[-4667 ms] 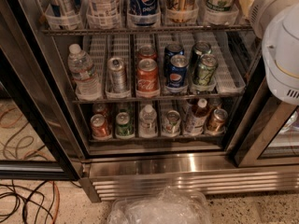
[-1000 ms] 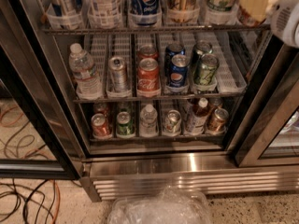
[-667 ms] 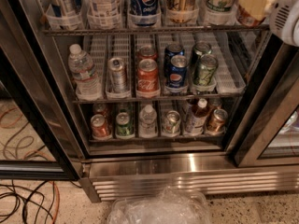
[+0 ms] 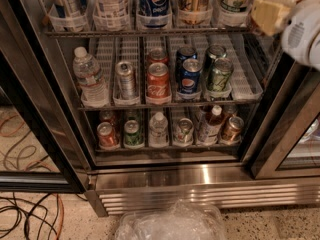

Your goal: Pick coke can from top shelf of fridge

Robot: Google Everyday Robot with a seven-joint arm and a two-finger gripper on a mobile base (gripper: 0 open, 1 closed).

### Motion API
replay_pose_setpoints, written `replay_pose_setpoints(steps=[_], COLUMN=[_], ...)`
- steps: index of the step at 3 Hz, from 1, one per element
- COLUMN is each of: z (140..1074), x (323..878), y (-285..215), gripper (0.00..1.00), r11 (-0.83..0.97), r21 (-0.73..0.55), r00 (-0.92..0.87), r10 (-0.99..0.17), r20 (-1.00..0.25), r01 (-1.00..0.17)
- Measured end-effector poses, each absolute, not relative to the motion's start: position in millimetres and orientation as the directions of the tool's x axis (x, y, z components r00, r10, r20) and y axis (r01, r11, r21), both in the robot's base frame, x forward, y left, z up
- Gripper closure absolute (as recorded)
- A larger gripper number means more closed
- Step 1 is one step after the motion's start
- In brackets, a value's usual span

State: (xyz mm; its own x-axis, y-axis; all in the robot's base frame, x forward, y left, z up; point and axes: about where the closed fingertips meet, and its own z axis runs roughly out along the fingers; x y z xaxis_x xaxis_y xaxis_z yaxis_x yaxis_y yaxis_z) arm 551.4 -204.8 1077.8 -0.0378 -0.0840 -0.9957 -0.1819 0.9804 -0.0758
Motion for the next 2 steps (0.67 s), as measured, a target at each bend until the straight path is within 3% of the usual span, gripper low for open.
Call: replay_pose_setpoints(steps=[2], z=[1067.4], x=[546.6], y=[-187.3], gripper=[1.0], r11=[0.965], r21=[-0.07], r00=[-0.031], r10=[-0.08], r20=[-0.996], r01=[-0.251])
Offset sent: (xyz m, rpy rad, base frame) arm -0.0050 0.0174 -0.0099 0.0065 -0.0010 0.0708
